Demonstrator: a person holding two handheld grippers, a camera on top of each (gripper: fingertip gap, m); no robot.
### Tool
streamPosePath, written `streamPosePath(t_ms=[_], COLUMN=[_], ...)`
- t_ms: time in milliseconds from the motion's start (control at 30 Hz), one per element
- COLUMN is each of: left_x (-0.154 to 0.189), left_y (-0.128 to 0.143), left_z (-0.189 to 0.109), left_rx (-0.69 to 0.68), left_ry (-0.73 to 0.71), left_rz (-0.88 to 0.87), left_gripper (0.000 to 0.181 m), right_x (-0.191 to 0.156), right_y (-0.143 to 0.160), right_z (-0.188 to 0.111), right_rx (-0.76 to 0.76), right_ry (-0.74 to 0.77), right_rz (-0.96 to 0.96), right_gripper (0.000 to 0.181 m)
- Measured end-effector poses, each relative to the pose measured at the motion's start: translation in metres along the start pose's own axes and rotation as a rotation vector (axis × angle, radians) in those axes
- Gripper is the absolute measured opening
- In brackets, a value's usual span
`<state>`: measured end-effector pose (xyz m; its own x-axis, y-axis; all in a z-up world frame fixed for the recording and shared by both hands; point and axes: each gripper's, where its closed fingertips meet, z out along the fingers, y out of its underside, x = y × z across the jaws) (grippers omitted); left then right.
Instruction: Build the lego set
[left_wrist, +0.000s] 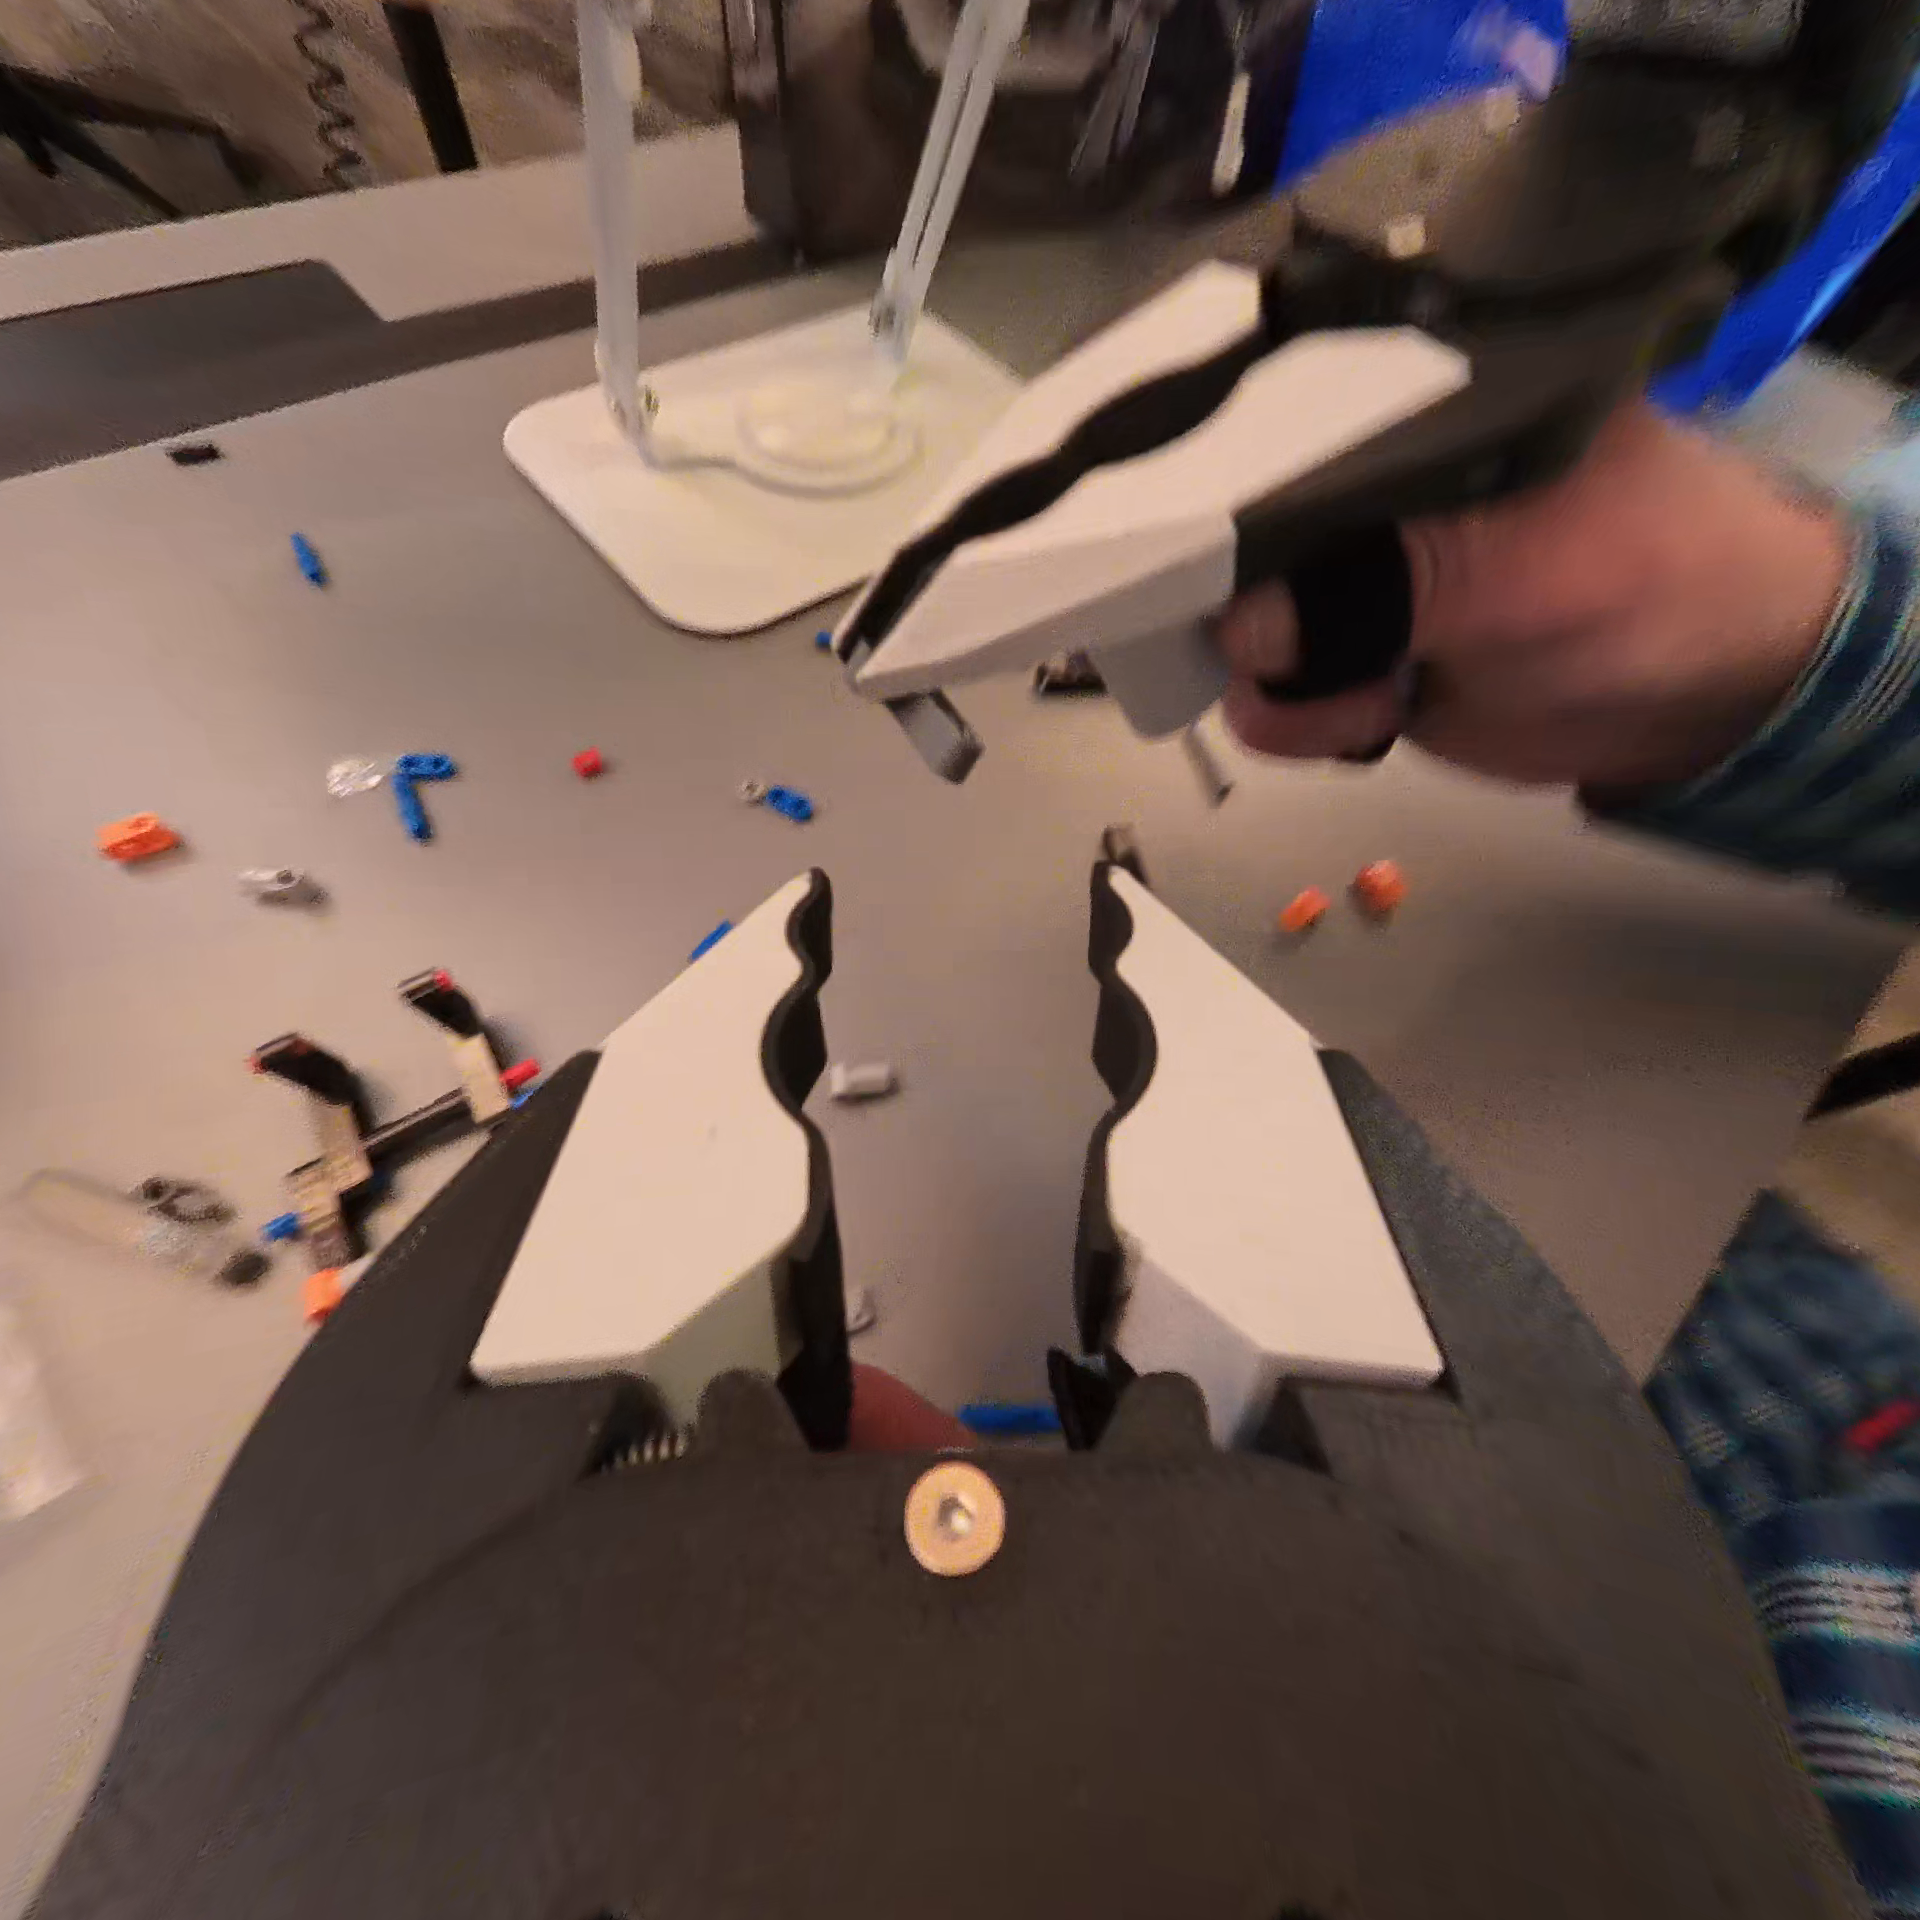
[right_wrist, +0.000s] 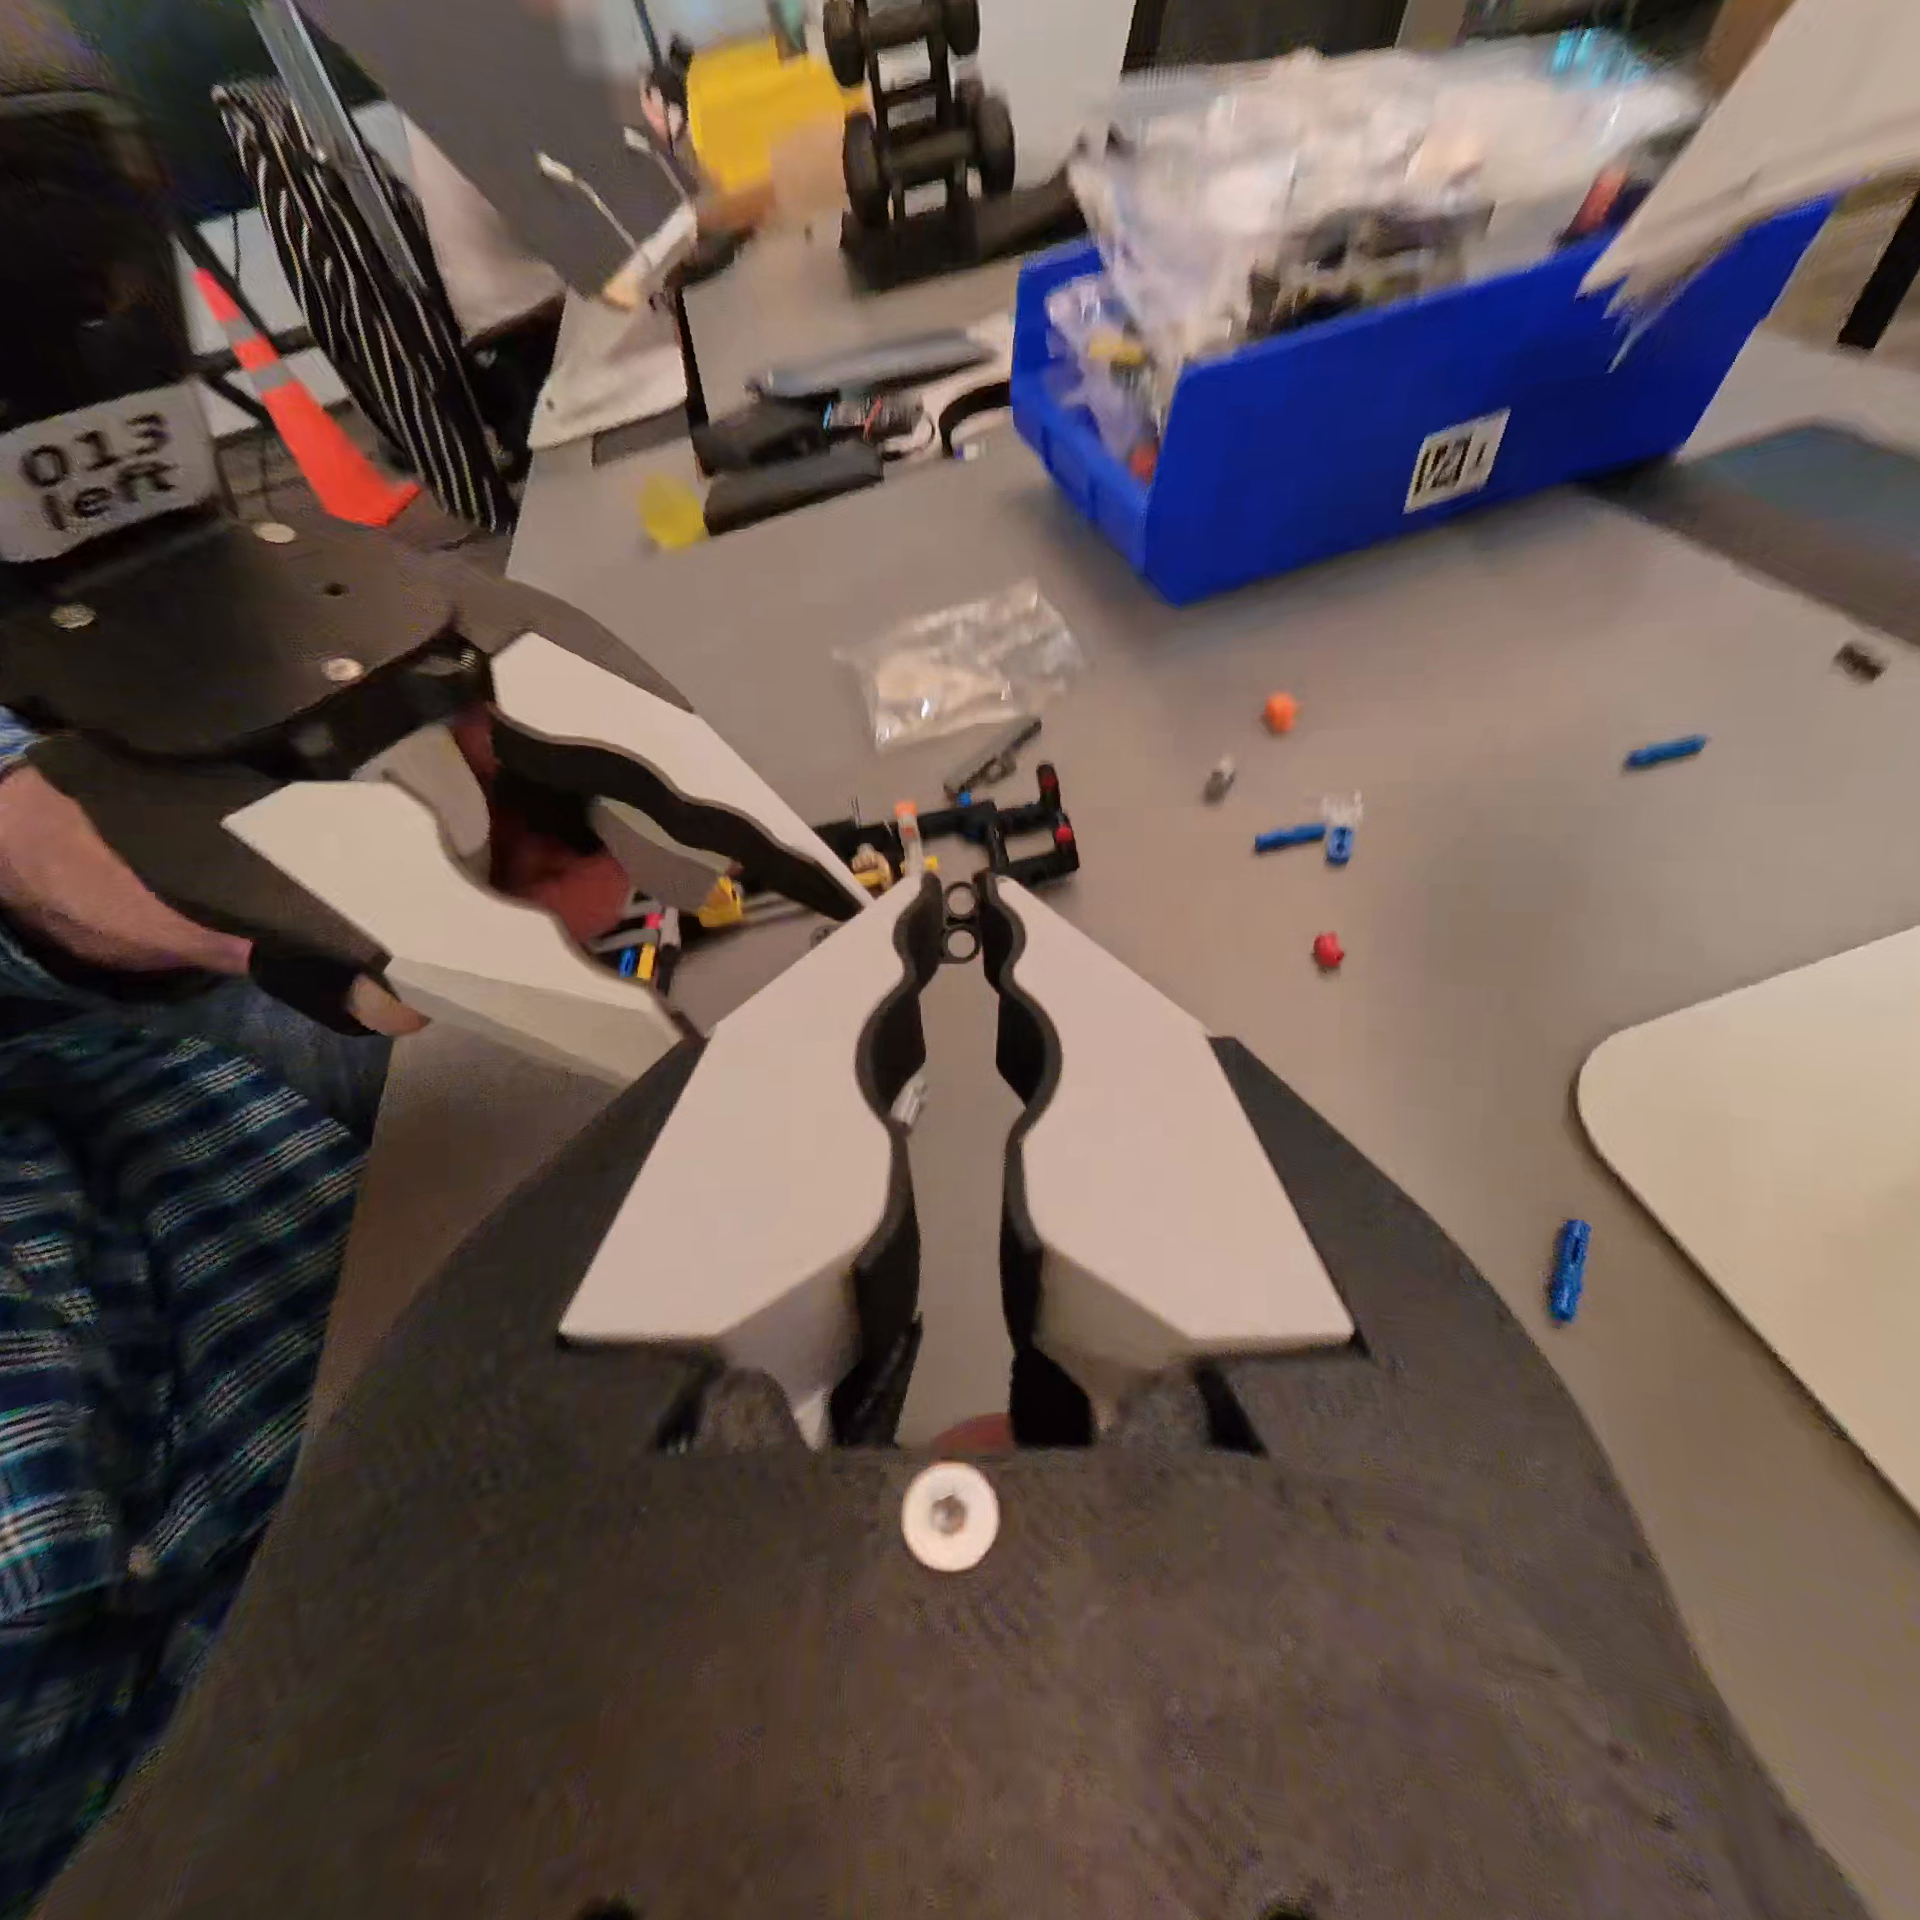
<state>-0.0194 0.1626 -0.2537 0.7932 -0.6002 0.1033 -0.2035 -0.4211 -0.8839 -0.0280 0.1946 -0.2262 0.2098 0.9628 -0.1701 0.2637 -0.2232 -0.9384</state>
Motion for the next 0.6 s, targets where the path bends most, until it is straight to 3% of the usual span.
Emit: streamPosePath(t_ms=[33,167,300,600], left_x=[0.004,0.009,0.019,0.020], left_y=[-0.008,-0.028,-0.034,-0.044], left_z=[0.000,-0.004,-0.005,-0.013], left_rx=[0.039,0.146,0.172,0.222], left_ry=[0.030,0.121,0.148,0.157], left_rz=[-0.047,-0.192,-0.164,-0.130], left_gripper=[0.042,0.022,0.004,0.000], right_x=[-0.002,-0.009,-0.011,-0.013], right_y=[-0.004,-0.014,-0.019,-0.021], right_z=[-0.003,-0.013,-0.019,-0.031], right_rx=[0.024,0.101,0.145,0.184], right_ry=[0.022,0.052,0.104,0.117], right_rz=[-0.030,-0.085,-0.130,-0.142], right_gripper=[0.004,0.005,0.005,0.005])
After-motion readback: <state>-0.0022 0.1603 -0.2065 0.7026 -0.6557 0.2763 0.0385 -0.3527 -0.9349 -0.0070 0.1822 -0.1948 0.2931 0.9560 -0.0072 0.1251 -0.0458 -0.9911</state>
